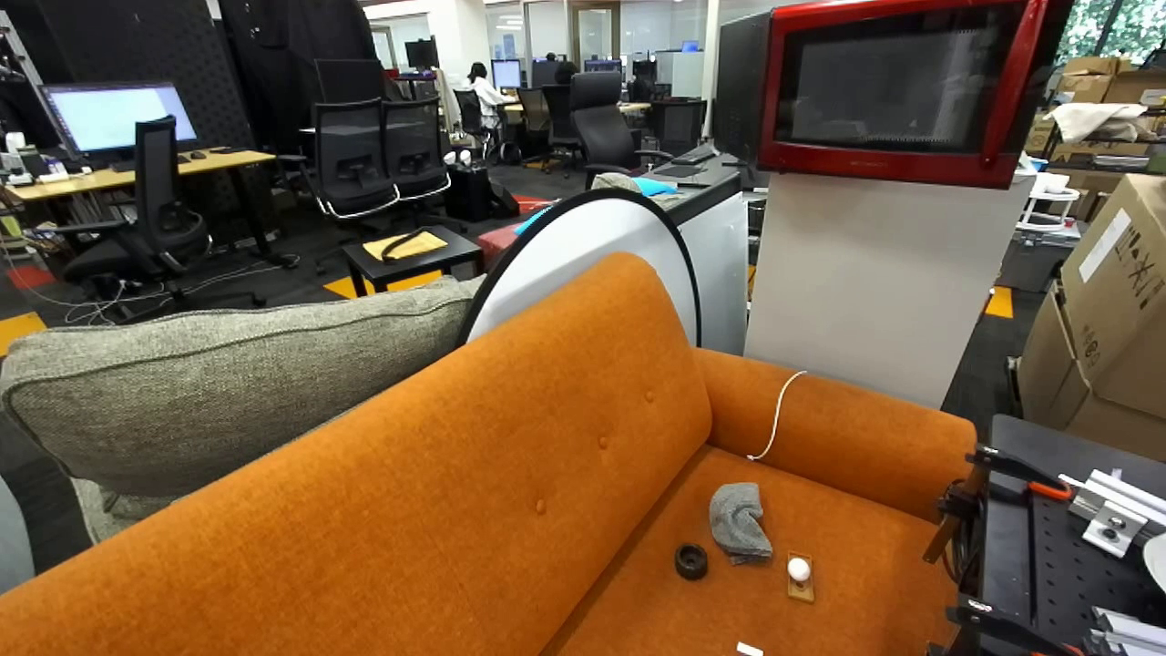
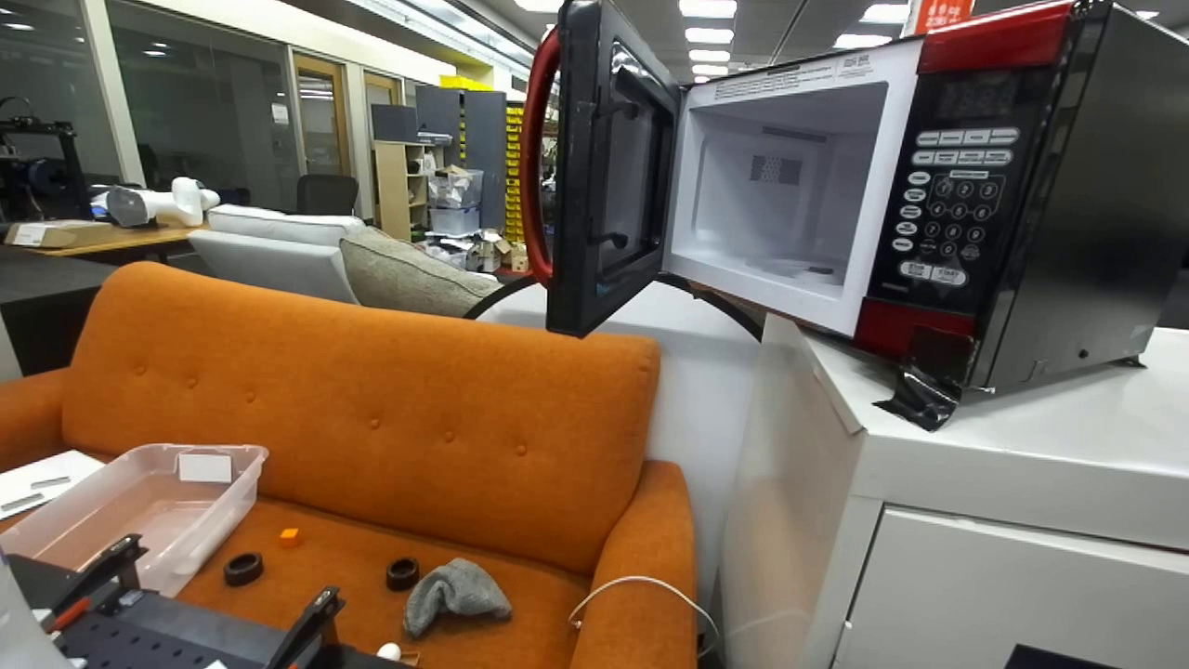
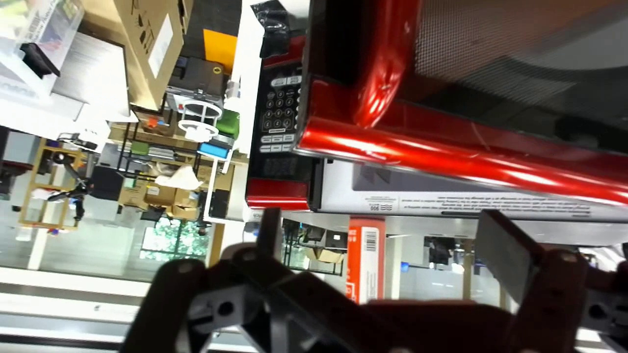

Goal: Remove the bottle from the top of the microwave and put it in the box on the couch

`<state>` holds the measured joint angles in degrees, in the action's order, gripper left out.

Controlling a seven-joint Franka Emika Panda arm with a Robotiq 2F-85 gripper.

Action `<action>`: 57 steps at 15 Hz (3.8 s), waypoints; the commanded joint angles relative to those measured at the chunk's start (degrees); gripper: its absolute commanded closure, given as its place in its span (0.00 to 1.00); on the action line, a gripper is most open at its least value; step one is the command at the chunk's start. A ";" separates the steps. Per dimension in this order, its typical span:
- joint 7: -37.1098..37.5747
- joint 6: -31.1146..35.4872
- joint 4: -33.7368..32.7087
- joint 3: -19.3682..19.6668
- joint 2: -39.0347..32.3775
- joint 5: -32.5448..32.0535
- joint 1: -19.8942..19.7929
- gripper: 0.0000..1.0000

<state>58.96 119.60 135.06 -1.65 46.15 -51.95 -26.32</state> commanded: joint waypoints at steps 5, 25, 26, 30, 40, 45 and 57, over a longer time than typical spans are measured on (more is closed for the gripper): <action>10.10 -2.65 -7.45 5.80 -7.80 -8.18 3.51 0.00; 12.96 -2.57 -15.14 9.85 -16.39 -11.59 5.02 0.00; 13.57 -2.23 -16.33 10.54 -17.80 -12.33 5.23 0.00; 14.09 -1.85 -22.85 13.06 -24.70 -12.13 6.66 0.00; 15.28 -2.11 -35.75 17.18 -35.44 -11.26 7.02 0.00; 15.52 -2.33 -36.36 17.19 -35.97 -11.22 7.12 0.00; 16.59 1.94 -41.60 21.22 -44.59 -11.52 5.59 0.00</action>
<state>75.47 119.50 97.87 18.02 6.33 -63.49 -20.20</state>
